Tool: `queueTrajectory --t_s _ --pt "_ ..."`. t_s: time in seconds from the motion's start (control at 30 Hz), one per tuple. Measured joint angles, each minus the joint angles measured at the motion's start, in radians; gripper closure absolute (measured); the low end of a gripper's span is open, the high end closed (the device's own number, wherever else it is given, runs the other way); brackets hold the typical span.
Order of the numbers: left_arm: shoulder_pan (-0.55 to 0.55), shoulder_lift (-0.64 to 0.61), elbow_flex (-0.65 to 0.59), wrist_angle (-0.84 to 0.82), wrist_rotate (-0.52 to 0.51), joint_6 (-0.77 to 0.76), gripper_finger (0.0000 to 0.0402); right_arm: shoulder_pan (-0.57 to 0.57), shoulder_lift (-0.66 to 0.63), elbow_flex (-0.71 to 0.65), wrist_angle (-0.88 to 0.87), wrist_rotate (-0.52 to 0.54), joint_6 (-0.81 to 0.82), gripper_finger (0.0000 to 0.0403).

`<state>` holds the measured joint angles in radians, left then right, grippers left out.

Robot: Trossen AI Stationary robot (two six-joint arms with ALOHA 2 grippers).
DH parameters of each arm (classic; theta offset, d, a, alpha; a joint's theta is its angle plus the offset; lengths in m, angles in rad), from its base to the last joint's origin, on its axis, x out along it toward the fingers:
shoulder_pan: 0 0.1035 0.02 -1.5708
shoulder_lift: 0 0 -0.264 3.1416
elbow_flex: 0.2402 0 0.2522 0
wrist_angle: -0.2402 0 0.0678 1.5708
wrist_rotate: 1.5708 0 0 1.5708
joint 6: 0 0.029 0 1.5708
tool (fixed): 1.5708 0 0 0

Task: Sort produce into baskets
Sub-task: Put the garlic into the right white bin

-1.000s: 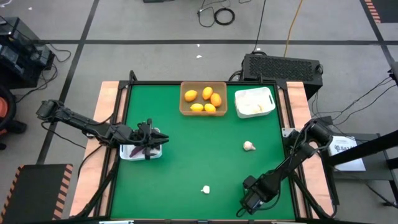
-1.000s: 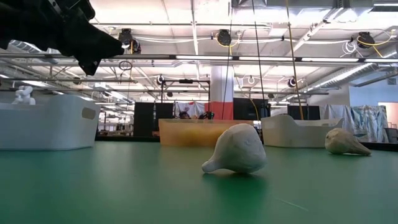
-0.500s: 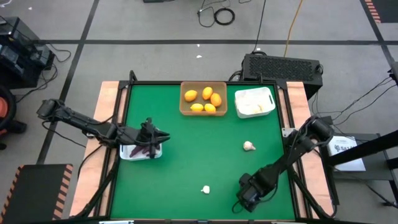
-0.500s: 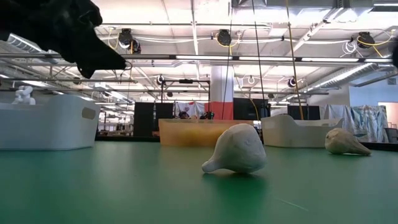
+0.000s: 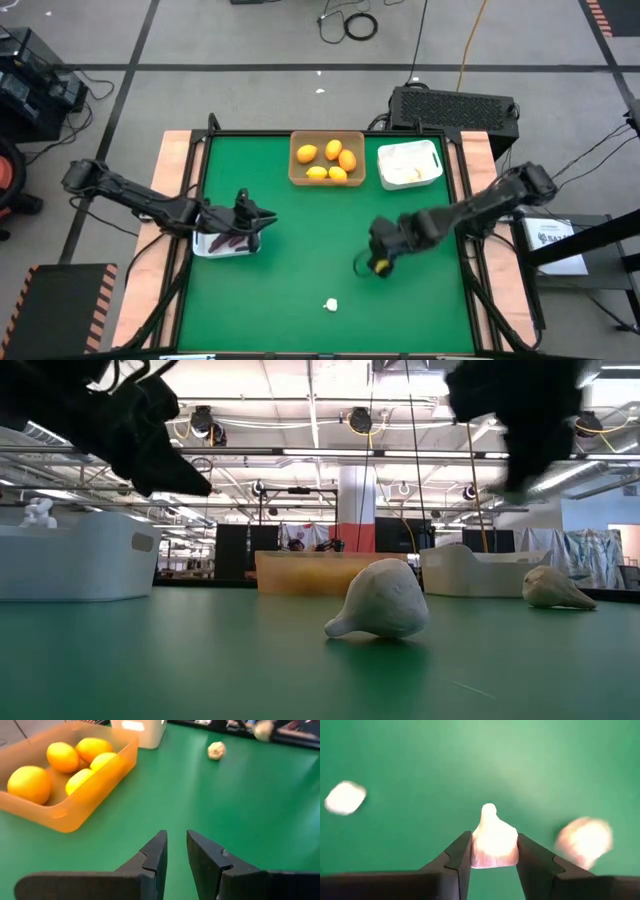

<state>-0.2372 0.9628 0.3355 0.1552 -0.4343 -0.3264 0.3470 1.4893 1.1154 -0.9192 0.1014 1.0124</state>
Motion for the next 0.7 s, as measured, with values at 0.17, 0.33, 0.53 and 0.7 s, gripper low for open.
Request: queueTrajectory --t_s 0.17,0.33,0.53,0.7 --pt "0.027 0.029 0.0 -0.011 0.0 -0.001 0.0322 -0.18 -0.026 0.0 -0.012 0.123 -0.173 0.0282" --pt "0.056 0.063 0.0 0.023 -0.013 -0.005 0.0322 -0.369 -0.025 0.0 -0.025 0.143 -0.306 0.0282" --pt "0.068 0.135 0.0 0.169 0.009 0.046 0.0322 -0.581 -0.025 0.0 -0.037 0.143 -0.455 0.0282" --pt "0.068 0.19 0.0 0.203 0.012 0.054 0.0322 -0.736 -0.025 0.0 -0.055 0.159 -0.5 0.0282"
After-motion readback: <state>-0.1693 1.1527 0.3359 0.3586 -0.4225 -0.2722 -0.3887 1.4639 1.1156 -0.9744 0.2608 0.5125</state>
